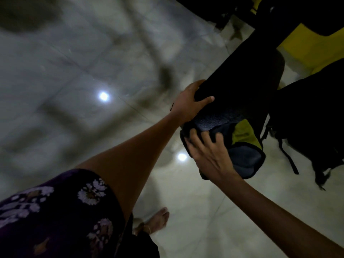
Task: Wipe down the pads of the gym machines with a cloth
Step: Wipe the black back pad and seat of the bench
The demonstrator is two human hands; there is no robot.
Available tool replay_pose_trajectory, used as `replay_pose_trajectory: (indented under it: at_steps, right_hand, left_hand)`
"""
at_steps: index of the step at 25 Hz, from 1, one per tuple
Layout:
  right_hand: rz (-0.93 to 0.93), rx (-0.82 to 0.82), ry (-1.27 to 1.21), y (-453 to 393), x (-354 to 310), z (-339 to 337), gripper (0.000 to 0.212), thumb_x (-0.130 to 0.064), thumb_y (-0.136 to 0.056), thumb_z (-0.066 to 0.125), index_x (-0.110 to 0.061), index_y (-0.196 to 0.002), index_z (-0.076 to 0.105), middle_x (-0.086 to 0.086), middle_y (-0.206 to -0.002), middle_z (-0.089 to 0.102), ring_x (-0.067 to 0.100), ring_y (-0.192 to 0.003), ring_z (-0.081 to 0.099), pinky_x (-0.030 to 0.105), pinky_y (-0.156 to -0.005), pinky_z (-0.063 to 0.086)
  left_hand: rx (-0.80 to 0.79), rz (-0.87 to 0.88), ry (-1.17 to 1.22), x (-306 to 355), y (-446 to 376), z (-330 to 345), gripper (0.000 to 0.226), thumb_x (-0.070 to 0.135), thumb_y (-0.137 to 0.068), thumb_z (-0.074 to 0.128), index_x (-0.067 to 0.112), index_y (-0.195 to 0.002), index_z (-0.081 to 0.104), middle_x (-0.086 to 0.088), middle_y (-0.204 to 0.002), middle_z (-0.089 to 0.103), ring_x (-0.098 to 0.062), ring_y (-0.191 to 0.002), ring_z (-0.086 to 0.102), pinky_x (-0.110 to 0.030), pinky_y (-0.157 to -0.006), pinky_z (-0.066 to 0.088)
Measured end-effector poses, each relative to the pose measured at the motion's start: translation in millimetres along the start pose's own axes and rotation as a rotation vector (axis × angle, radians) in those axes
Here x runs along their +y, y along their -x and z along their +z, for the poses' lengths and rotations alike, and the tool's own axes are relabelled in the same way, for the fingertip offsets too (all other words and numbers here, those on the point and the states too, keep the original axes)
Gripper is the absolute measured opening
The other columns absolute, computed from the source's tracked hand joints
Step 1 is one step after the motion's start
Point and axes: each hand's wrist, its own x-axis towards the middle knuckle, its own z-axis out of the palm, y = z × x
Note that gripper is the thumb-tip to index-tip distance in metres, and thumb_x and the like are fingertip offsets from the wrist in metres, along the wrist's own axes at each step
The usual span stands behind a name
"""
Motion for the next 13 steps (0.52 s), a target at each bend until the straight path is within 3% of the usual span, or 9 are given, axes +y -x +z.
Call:
replay_pose_trajectory:
  at_steps: [2, 4, 7, 9, 11, 13]
  right_hand:
    - [-0.024, 0.031, -0.133, 16, 21, -3, 0.044, -0.020, -0.078, 0.051, -0.022, -0.120, 0.061, 0.013, -0.118, 0.048, 0.029, -0.085, 0.040, 0.039, -0.067, 0.028]
    - [0.113, 0.008, -0.272, 40, 54, -4, 0.049, -0.023, -0.076, 0.046, -0.028, -0.123, 0.057, 0.015, -0.117, 0.048, 0.031, -0.084, 0.044, 0.041, -0.069, 0.032]
    - [0.712, -0.206, -0.465, 48, 106, 14, 0.047, -0.033, -0.080, 0.047, -0.025, -0.126, 0.059, 0.024, -0.118, 0.046, 0.044, -0.096, 0.050, 0.053, -0.081, 0.044]
    - [0.943, -0.283, -0.568, 27, 127, 31, 0.044, -0.037, -0.090, 0.049, -0.022, -0.131, 0.056, 0.024, -0.126, 0.041, 0.045, -0.109, 0.046, 0.056, -0.092, 0.040]
    - [0.961, -0.303, -0.569, -6, 130, 36, 0.042, -0.035, -0.094, 0.052, -0.026, -0.134, 0.052, 0.019, -0.134, 0.038, 0.041, -0.118, 0.038, 0.053, -0.098, 0.032]
    - [0.839, -0.267, -0.487, -31, 115, 35, 0.044, -0.041, -0.091, 0.047, -0.031, -0.133, 0.052, 0.013, -0.136, 0.042, 0.037, -0.116, 0.039, 0.048, -0.094, 0.027]
  left_hand:
    - [0.005, 0.014, -0.013, 1, 2, 0, 0.062, 0.040, -0.086, 0.065, 0.018, -0.140, 0.042, -0.003, -0.137, 0.052, -0.017, -0.121, 0.051, -0.018, -0.092, 0.034]
    - [0.014, 0.026, -0.045, 4, 5, -3, 0.061, 0.040, -0.088, 0.062, 0.017, -0.140, 0.042, -0.003, -0.138, 0.051, -0.017, -0.124, 0.048, -0.016, -0.092, 0.030]
    - [0.091, -0.036, -0.031, 4, 20, 3, 0.054, 0.041, -0.092, 0.056, 0.018, -0.139, 0.043, -0.001, -0.137, 0.051, -0.016, -0.124, 0.047, -0.024, -0.096, 0.035]
    - [0.208, -0.083, -0.003, 4, 32, 13, 0.048, 0.041, -0.093, 0.053, 0.018, -0.135, 0.048, 0.000, -0.131, 0.055, -0.016, -0.120, 0.050, -0.028, -0.093, 0.039]
    - [0.315, -0.115, 0.047, 3, 38, 19, 0.044, 0.042, -0.092, 0.055, 0.017, -0.128, 0.052, -0.001, -0.122, 0.058, -0.017, -0.111, 0.055, -0.031, -0.088, 0.044]
    - [0.346, -0.136, 0.085, 2, 37, 21, 0.042, 0.041, -0.090, 0.058, 0.015, -0.123, 0.054, -0.002, -0.115, 0.061, -0.018, -0.103, 0.059, -0.031, -0.083, 0.047]
